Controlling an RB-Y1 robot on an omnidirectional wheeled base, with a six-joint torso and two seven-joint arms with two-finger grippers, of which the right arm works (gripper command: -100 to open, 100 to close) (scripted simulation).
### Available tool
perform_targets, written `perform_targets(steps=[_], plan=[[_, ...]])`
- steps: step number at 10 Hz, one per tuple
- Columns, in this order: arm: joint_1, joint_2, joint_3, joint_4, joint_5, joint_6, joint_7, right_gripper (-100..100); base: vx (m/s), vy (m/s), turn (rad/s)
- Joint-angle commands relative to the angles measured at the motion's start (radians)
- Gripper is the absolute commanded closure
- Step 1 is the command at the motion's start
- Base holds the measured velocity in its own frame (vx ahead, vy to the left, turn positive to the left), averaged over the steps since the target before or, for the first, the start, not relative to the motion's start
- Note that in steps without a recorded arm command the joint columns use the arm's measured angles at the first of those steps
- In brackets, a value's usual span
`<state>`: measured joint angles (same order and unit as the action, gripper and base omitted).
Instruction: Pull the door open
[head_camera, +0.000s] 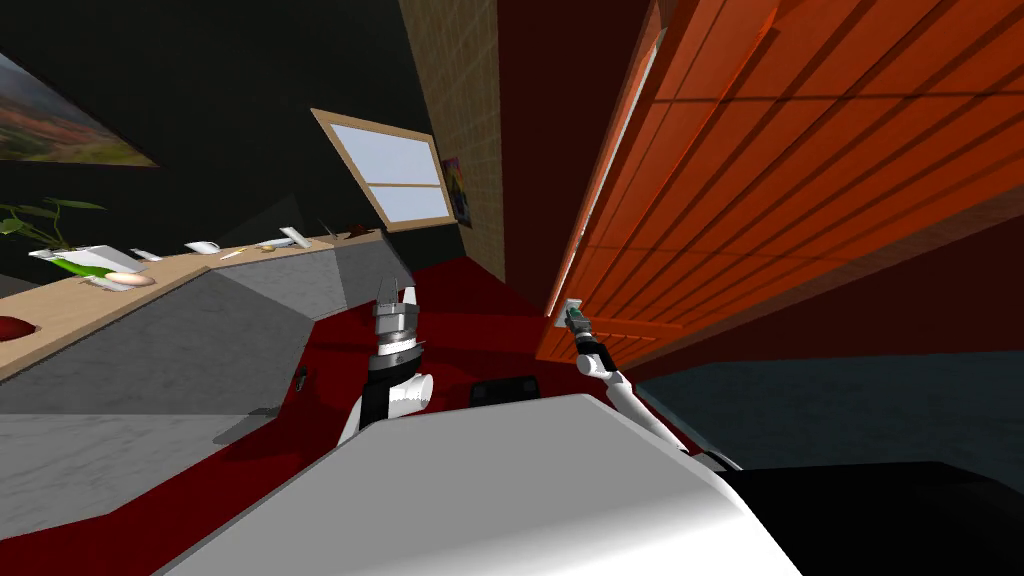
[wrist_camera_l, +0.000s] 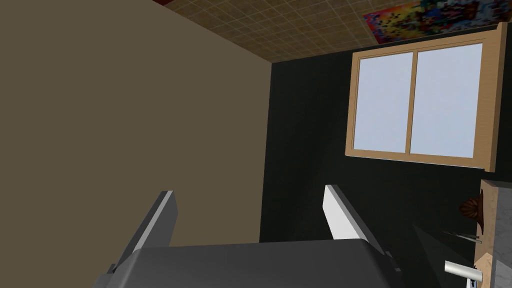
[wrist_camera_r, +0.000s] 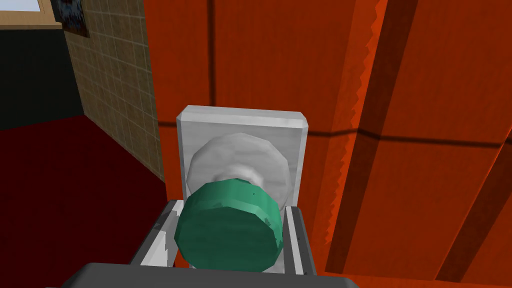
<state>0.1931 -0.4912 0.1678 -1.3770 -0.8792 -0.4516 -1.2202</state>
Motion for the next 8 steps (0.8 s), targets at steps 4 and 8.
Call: perform_targets(steps=[4,8], plan=[[0.014,-0.028,0.025,-0.014,0.001,-0.011,-0.026,100,-0.148,-0.049,0.096],[0.036,-0.070,0.061,-0.030,0.007,-0.038,-0.064,100,-0.173,-0.049,0.126]])
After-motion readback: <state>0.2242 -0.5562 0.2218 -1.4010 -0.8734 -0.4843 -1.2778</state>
